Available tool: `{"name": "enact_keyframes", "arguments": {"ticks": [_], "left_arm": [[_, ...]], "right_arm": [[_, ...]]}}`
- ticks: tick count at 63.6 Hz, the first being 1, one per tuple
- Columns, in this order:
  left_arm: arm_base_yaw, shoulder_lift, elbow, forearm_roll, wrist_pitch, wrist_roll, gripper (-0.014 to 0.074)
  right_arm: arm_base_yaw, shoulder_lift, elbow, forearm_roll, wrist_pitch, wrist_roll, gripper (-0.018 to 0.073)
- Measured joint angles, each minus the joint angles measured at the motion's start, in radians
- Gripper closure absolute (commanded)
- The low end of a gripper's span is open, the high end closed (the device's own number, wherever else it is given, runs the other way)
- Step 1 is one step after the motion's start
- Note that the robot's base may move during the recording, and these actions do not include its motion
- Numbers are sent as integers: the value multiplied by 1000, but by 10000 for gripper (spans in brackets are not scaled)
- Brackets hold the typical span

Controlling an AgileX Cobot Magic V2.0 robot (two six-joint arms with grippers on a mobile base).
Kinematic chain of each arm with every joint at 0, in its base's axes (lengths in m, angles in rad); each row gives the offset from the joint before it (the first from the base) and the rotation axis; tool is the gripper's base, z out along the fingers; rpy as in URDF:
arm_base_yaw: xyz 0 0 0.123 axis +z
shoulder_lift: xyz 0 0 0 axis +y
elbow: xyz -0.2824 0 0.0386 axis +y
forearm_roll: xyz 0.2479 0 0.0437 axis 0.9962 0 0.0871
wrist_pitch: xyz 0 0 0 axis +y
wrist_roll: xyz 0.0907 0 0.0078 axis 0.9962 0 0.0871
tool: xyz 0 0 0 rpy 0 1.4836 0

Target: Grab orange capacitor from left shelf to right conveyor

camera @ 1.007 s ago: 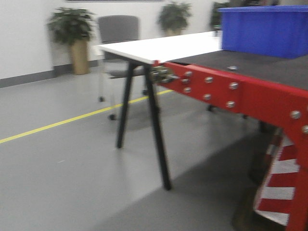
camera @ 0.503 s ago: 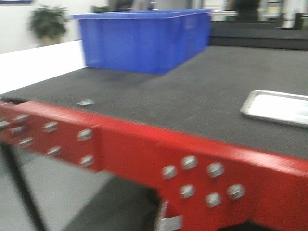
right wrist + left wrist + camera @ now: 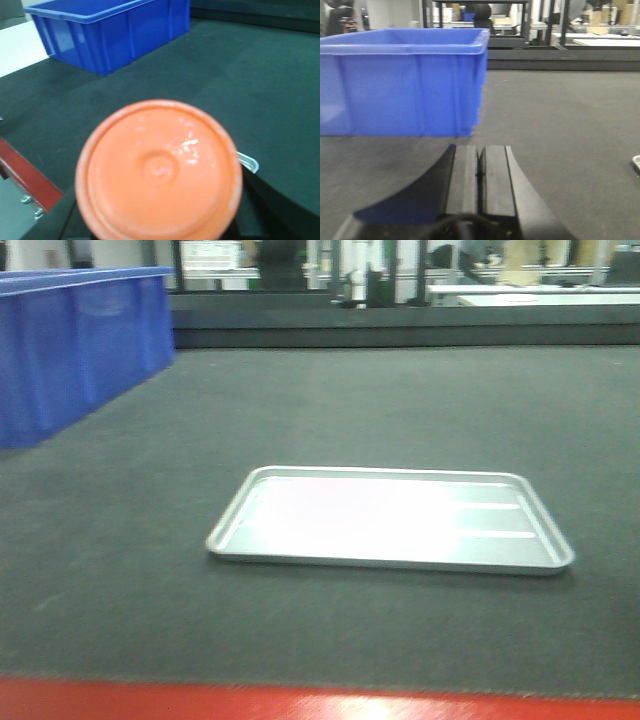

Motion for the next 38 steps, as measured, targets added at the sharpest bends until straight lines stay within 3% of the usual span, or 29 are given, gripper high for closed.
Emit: {"name": "enact_keyframes", "arguments": {"ticks": [23,38], "left_arm": [[0,0,0,0,0,0,701],[0,0,0,0,0,0,701]], "right_arm": [[0,0,0,0,0,0,505],[0,14,26,0,-148,0,505]]}}
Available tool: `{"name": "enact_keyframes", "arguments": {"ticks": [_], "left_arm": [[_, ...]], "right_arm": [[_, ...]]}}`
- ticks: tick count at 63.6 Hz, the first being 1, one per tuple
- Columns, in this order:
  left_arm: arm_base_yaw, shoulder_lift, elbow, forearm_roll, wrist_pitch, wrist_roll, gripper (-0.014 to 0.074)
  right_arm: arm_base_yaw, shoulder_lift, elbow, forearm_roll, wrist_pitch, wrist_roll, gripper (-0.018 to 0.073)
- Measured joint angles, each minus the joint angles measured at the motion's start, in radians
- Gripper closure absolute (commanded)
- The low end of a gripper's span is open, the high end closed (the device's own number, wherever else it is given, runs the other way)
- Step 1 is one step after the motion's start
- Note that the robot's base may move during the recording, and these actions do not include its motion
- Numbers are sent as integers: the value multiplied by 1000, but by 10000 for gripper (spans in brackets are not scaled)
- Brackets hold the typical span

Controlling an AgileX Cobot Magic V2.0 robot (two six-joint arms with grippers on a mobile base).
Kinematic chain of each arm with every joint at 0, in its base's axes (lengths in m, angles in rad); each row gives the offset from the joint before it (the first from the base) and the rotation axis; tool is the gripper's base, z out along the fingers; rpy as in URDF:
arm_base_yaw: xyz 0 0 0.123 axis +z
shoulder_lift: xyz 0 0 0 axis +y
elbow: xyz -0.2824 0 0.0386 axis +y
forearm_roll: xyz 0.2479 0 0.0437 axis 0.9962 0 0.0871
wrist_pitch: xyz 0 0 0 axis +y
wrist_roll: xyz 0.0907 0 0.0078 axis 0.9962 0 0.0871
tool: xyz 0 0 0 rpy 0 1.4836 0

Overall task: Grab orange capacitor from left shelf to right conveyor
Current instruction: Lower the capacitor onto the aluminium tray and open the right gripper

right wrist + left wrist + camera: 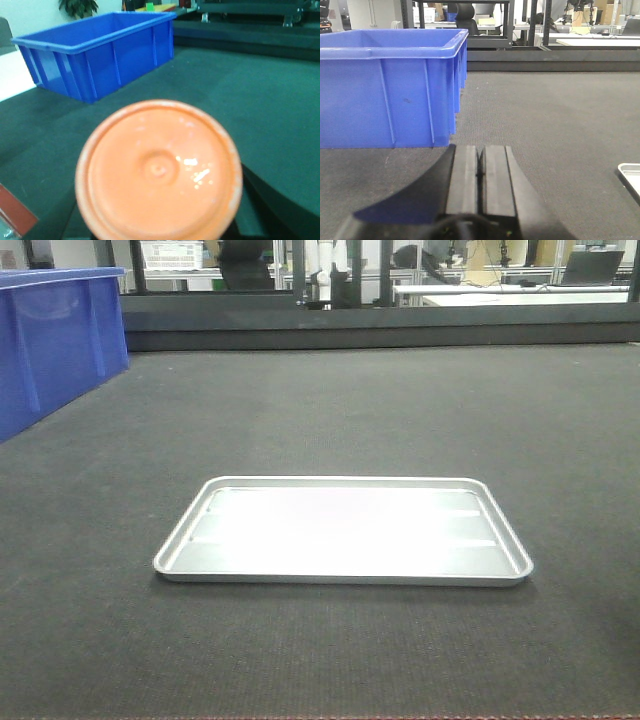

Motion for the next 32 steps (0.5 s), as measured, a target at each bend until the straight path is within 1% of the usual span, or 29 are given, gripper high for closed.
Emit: {"name": "enact_keyframes", "arguments": {"ticks": [8,14,23,29,32], "left_arm": [[0,0,0,0,0,0,701],[0,0,0,0,0,0,701],[0,0,0,0,0,0,701],[0,0,0,0,6,0,701],[0,0,0,0,0,0,701]], "right_arm": [[0,44,24,0,-83,0,505],[0,119,30,0,-181,0,505],[0,326,30,0,-327,0,505],[0,511,30,0,-409,0,505],[0,595,30,2,-478,0,505]]}}
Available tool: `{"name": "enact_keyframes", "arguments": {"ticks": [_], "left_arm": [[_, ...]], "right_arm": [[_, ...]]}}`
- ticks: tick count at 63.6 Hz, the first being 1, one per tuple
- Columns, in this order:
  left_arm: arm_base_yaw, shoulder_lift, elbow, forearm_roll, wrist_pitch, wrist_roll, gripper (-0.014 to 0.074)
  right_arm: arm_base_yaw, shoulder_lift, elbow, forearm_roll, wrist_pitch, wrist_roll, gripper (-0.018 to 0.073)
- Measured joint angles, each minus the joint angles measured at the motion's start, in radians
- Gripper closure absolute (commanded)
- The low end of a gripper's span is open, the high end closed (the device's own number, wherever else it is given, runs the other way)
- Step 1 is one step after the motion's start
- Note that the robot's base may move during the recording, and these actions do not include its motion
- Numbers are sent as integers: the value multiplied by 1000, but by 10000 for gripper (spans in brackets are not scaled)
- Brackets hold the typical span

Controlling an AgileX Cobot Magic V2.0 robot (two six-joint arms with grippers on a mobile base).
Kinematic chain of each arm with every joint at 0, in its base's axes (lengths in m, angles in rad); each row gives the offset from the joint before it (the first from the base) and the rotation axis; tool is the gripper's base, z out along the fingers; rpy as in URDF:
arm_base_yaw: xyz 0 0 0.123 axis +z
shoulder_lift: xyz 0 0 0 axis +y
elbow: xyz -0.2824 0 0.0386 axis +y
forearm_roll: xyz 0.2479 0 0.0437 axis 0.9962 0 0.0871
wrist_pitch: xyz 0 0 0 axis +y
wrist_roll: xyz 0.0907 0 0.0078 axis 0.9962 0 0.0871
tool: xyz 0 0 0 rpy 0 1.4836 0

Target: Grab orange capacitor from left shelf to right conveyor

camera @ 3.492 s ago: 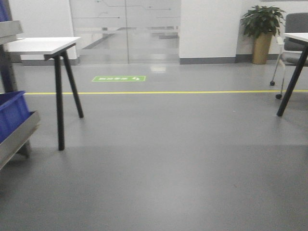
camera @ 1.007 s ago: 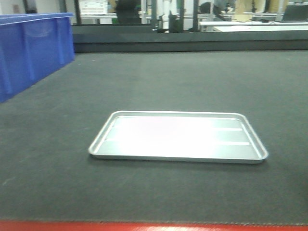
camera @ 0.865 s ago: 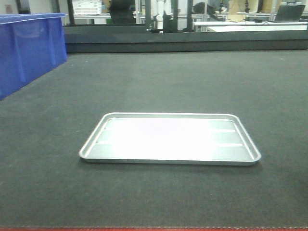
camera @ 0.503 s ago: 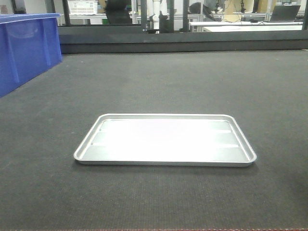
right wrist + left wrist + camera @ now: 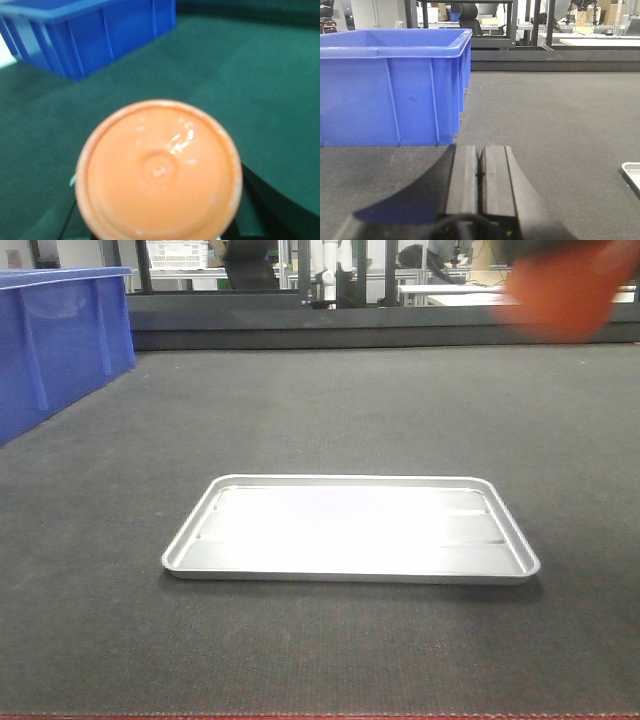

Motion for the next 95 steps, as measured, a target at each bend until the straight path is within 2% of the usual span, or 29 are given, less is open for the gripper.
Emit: {"name": "enact_keyframes", "arguments": {"ticks": [16,24,29,39,41,46,72,85,88,91,95], "left_arm": [[0,0,0,0,0,0,701],[0,0,0,0,0,0,701],[0,0,0,0,0,0,701],[0,0,0,0,0,0,701],[0,0,0,0,0,0,701],[0,0,0,0,0,0,701],[0,0,0,0,0,0,701],[0,0,0,0,0,0,701],[0,0,0,0,0,0,701],[0,0,0,0,0,0,701],[0,0,0,0,0,0,701]], "right_arm": [[0,473,-2,2,-485,-3,503],[0,631,-26,2,-581,-43,482],[0,698,-52,4,-594,-59,379],[0,733,-101,4,-593,-65,-55],[0,733,-108,4,-589,-65,-88],[0,733,-120,4,-587,-66,-63],[0,729,-120,0,-549,-66,-64],[0,592,-133,-22,-531,-66,-57],[0,540,-133,-24,-515,-66,-24],[0,484,-133,-24,-480,-62,65],[0,410,-133,-24,-412,-53,288]]}}
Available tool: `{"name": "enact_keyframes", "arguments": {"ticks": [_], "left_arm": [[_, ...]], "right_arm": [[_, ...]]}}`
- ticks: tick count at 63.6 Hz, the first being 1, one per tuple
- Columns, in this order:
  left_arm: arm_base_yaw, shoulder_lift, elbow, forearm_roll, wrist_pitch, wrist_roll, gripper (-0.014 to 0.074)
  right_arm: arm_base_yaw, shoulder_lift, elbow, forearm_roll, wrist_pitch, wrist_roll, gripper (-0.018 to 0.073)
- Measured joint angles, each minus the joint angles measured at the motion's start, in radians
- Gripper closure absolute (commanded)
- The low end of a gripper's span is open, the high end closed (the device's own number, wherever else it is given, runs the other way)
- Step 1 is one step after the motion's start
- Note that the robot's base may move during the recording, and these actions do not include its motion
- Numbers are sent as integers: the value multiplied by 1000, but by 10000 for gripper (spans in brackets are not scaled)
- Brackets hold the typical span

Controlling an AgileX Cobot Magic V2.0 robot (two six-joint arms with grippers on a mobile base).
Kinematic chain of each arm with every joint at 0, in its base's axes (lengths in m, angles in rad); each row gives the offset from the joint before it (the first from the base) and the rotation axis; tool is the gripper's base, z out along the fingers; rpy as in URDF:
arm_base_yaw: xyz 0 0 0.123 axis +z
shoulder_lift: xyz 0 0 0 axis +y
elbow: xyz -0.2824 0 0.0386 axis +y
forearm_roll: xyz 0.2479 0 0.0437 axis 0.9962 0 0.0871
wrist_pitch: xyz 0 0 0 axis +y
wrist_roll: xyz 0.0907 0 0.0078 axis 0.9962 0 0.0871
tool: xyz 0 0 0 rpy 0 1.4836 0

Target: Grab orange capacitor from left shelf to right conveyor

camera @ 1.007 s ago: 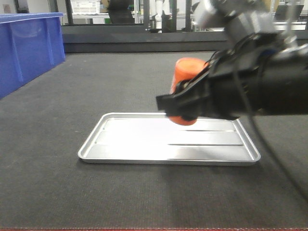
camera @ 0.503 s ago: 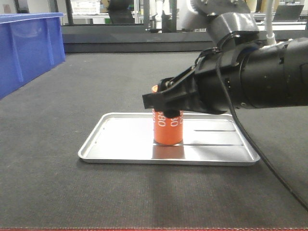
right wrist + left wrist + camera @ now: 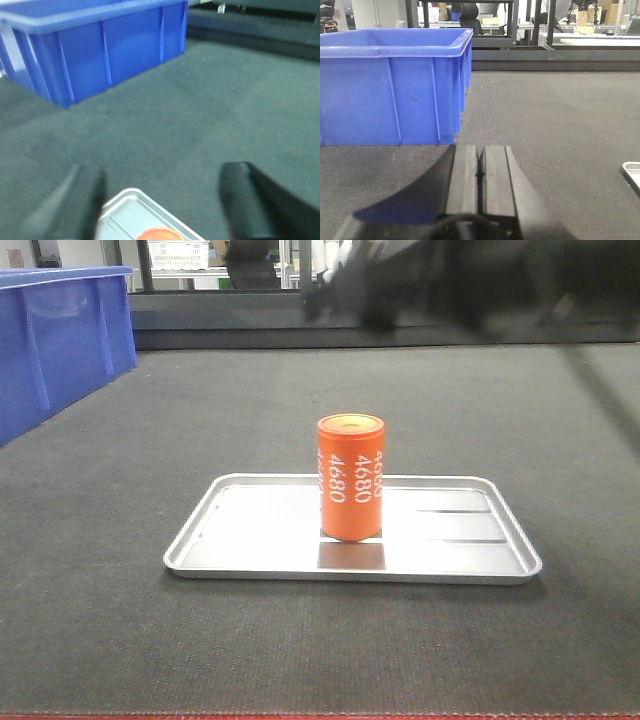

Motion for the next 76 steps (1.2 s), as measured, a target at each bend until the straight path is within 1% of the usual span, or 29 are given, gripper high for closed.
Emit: {"name": "enact_keyframes", "arguments": {"ticks": [4,5,9,12,16,32,38,42,48,58,63,65,69,76], "left_arm": [[0,0,0,0,0,0,701],[0,0,0,0,0,0,701],[0,0,0,0,0,0,701],[0,0,0,0,0,0,701],[0,0,0,0,0,0,701],[0,0,0,0,0,0,701],[0,0,0,0,0,0,701],[0,0,0,0,6,0,701],[0,0,0,0,6,0,701],[0,0,0,0,0,0,701],[0,0,0,0,0,0,701],[0,0,0,0,0,0,701],[0,0,0,0,0,0,701],[0,0,0,0,0,0,701]], "right_arm": [[0,-81,0,0,94,5,522],[0,-96,0,0,123,6,536],[0,-165,0,0,205,9,467],[0,-203,0,0,244,11,449],[0,-241,0,0,278,14,456],[-16,-256,0,-1,291,8,512],[-56,-258,0,-1,293,-3,512],[-112,-275,0,-1,309,-5,512],[-262,-363,10,-1,342,-5,512],[-498,-610,91,-1,346,-5,512],[-585,-756,171,14,346,-5,512],[-609,-817,210,26,351,-5,512],[-630,-916,286,33,375,-5,512],[-636,-1089,435,47,447,-5,512]]}}
